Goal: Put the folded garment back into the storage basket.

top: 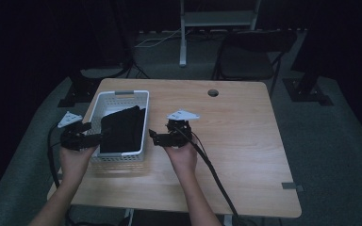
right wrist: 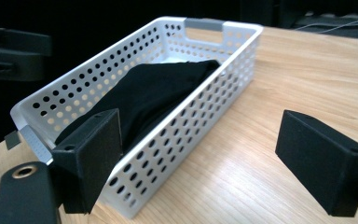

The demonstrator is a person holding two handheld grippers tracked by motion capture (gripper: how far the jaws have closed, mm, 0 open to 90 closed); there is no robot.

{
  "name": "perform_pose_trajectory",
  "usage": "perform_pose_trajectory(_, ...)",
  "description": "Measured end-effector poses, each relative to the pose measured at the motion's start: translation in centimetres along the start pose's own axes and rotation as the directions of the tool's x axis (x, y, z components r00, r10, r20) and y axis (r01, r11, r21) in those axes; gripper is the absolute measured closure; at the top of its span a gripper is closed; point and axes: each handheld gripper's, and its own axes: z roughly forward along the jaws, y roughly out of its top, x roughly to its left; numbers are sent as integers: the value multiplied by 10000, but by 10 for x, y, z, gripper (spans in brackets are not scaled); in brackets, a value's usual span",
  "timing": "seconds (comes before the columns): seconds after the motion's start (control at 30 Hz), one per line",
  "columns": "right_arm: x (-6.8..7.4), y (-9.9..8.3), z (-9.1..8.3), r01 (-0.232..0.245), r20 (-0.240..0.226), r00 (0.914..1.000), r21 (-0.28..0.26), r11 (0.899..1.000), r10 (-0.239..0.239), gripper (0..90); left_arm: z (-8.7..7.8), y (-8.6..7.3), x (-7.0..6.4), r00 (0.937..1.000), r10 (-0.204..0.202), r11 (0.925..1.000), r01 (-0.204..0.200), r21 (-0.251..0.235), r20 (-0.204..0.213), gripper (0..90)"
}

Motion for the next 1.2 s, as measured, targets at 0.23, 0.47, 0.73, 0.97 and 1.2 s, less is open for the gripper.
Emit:
perform_pose_trajectory(0.23,-7,-7,-19,12,284,9996,-88,10000,-10,139,-21,-12,-2,9988,-330,9985,346,-434,365,120)
perform_pose_trajectory(0.47,-16,-20,-36,-35,482,9988,-162,9999,43,139,-25,-38,-11,9983,-361,9958,398,-824,458,120)
perform_pose_trajectory(0.73,-32,-36,-71,57,954,9954,-182,9998,-39,139,-24,-62,-24,9939,5,9813,207,-1913,1104,120)
perform_pose_trajectory(0.97,-52,-65,-101,-283,1454,9889,-244,9993,316,139,-25,-88,-16,9843,-148,9705,565,-2344,1757,120)
perform_pose_trajectory(1.2,-66,-94,-126,-730,2016,9762,-386,9966,793,139,-24,-103,-17,9791,269,9662,262,-2564,2016,120)
